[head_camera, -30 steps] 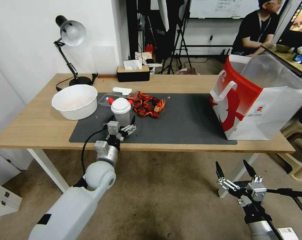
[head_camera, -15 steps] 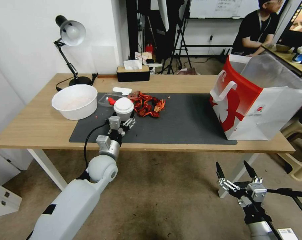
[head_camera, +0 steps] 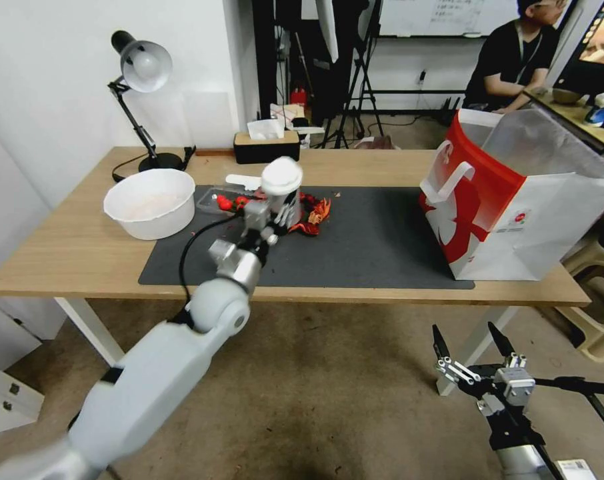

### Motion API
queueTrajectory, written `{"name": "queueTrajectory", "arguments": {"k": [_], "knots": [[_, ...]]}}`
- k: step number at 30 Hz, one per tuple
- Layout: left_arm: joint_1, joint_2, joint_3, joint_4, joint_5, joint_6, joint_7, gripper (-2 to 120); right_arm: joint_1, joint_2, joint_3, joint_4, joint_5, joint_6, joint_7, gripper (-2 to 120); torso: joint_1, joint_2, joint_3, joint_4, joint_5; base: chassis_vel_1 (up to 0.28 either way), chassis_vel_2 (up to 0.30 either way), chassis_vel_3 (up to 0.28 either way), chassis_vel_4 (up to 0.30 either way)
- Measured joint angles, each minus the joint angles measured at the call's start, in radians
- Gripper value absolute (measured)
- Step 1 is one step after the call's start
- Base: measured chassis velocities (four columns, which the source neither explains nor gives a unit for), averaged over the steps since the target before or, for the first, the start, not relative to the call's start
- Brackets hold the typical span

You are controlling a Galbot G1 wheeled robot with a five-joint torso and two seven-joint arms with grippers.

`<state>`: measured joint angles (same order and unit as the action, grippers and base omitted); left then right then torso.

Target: Pick up the trash from the table and place it into the takeout bag.

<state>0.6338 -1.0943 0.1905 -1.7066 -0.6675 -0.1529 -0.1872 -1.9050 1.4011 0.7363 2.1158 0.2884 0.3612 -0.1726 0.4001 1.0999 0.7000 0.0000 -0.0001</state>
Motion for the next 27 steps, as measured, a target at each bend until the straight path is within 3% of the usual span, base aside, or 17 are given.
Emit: {"name": "queueTrajectory", "arguments": {"k": [4,7,9,11,18,27], "knots": [[-0.082,-0.028,0.058,0.029,-0.027,0.000,0.001,9,-0.003,0.005,0.003,0.007,-0.002,0.000,0.000,100,0.000,0.000,0.000,0.0000,0.0005,0.000,0.000,0.000,0.000],[-0.272,-0.097,0.215,0.094,-0.081,-0.005,0.003,1,-0.006,0.015,0.005,0.015,-0.010,-0.001,0.000,100,0.000,0.000,0.000,-0.0003,0.0000,0.000,0.000,0.000,0.000],[-0.303,-0.108,0.236,0.105,-0.091,-0.006,0.003,0,-0.006,0.016,0.005,0.015,-0.011,-0.001,0.001,100,0.000,0.000,0.000,-0.0005,0.0002,0.000,0.000,0.000,0.000],[-0.426,-0.160,0.309,0.153,-0.138,-0.012,0.009,0,-0.005,0.024,0.005,0.015,-0.017,-0.004,0.002,100,0.000,0.000,0.000,-0.0002,0.0004,0.000,0.000,0.000,0.000],[-0.575,-0.247,0.371,0.241,-0.198,-0.019,0.034,0,-0.002,0.033,0.003,0.015,-0.022,-0.005,0.003,100,0.000,0.000,0.000,0.0001,0.0003,0.000,0.000,0.000,0.000],[-0.728,-0.449,0.448,0.414,-0.243,-0.043,0.093,0,-0.002,0.039,0.009,0.013,-0.022,-0.005,0.004,100,0.000,0.000,0.000,-0.0002,0.0004,0.000,0.000,0.000,0.000]]}}
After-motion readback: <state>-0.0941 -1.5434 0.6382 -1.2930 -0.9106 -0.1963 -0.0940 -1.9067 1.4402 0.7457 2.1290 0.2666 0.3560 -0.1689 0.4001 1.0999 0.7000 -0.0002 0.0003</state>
